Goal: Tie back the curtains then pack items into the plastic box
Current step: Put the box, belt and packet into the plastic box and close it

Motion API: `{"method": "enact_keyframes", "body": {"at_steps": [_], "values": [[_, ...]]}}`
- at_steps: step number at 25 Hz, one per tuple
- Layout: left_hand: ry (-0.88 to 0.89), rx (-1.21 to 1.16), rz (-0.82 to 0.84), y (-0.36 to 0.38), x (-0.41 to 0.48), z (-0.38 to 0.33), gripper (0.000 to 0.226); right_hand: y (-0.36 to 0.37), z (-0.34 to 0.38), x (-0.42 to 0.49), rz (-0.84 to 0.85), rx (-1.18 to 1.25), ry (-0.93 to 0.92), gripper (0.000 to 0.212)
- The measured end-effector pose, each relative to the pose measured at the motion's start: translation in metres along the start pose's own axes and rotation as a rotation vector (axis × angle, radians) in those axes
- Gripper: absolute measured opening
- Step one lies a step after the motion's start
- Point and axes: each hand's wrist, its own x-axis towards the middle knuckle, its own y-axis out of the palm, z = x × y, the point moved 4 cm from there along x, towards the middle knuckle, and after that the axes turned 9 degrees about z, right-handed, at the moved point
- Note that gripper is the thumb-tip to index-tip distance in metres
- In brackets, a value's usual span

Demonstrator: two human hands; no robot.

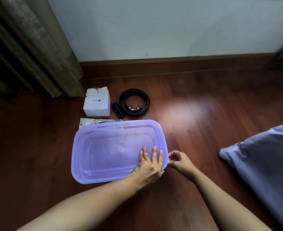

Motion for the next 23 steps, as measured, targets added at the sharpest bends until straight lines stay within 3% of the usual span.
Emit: {"method": "enact_keyframes", "body": {"at_steps": [4,8,12,14,16,18,21,23], "values": [[-0.035,-0.065,-0.010,-0.008,0.005,0.000,0.059,-0.004,0.001,-0.002,-0.035,-0.042,-0.011,0.020],[-0.034,-0.134,0.003,-0.007,0.001,0.001,0.075,-0.002,0.004,-0.007,0.029,0.080,0.011,0.019],[-0.075,-0.268,-0.115,-0.017,-0.013,0.009,0.077,-0.003,0.007,-0.011,0.065,0.160,-0.006,0.016],[-0.155,-0.364,-0.192,-0.025,-0.020,0.040,0.069,-0.007,0.010,-0.011,-0.038,0.207,-0.038,0.021],[-0.367,-0.433,-0.238,-0.023,-0.037,0.099,0.058,-0.008,0.017,-0.011,-0.221,0.166,-0.083,0.027],[-0.693,-0.549,-0.200,-0.015,-0.068,0.163,0.048,-0.004,0.032,-0.010,-0.350,-0.011,-0.110,0.026],[-1.189,-0.788,0.049,0.019,-0.115,0.220,0.057,0.005,0.050,-0.006,-0.421,-0.224,-0.109,0.035],[-1.253,-0.961,0.176,0.040,-0.121,0.225,0.059,0.006,0.058,-0.006,-0.461,-0.280,-0.088,0.036]]}}
